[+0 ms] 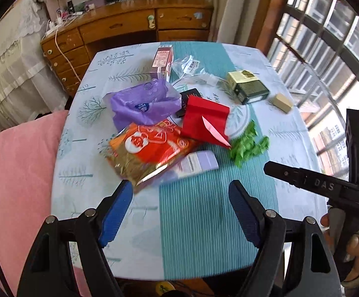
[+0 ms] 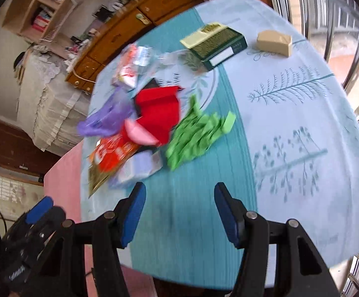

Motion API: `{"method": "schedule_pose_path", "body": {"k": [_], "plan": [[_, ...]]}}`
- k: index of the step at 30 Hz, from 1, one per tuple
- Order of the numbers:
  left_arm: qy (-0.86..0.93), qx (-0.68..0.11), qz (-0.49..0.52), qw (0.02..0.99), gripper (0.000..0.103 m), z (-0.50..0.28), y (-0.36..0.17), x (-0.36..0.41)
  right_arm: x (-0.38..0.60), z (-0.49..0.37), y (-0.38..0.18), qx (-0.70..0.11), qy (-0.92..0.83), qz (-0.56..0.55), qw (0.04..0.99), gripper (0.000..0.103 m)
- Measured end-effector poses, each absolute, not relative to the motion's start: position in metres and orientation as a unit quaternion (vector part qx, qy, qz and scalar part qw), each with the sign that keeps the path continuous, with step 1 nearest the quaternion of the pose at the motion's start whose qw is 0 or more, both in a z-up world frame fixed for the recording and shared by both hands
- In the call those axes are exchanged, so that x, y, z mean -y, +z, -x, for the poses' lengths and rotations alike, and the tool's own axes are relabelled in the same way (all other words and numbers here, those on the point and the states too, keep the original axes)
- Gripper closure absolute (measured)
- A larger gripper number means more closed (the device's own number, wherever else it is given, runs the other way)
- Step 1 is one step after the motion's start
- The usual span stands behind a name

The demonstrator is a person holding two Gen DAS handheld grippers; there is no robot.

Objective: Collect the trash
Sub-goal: 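Reach the left tool to the red paper while the right tool reaches the green paper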

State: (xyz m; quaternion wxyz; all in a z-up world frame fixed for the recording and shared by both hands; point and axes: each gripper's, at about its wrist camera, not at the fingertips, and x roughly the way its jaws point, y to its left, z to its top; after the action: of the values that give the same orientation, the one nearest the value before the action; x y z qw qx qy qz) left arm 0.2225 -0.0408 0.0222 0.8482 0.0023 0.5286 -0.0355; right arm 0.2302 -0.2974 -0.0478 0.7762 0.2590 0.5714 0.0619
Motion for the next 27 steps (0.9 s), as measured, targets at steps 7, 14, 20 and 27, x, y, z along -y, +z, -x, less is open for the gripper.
{"method": "schedule_pose_path", "body": {"k": [7,14,20,27], "plan": [[-0.006,-0.562,0.011,0.827,0.025,-0.262,-0.005,0.055,0.309,-0.287,-0.086,-0.595,0.072,-0.294,0.745,0.045],[0.002,-0.58,0.052,0.813,0.025,-0.287,-0.015,0.061,0.295,-0.315,-0.108,-0.622,0.09,-0.267,0.73,0.049],[0.002,-0.594,0.1,0.798,0.025,-0.307,-0.025,0.066,0.295,-0.324,-0.107,-0.616,0.128,-0.243,0.738,0.067],[0.021,-0.618,0.161,0.769,0.025,-0.333,-0.048,0.07,0.317,-0.332,-0.091,-0.591,0.145,-0.234,0.758,0.067]]}}
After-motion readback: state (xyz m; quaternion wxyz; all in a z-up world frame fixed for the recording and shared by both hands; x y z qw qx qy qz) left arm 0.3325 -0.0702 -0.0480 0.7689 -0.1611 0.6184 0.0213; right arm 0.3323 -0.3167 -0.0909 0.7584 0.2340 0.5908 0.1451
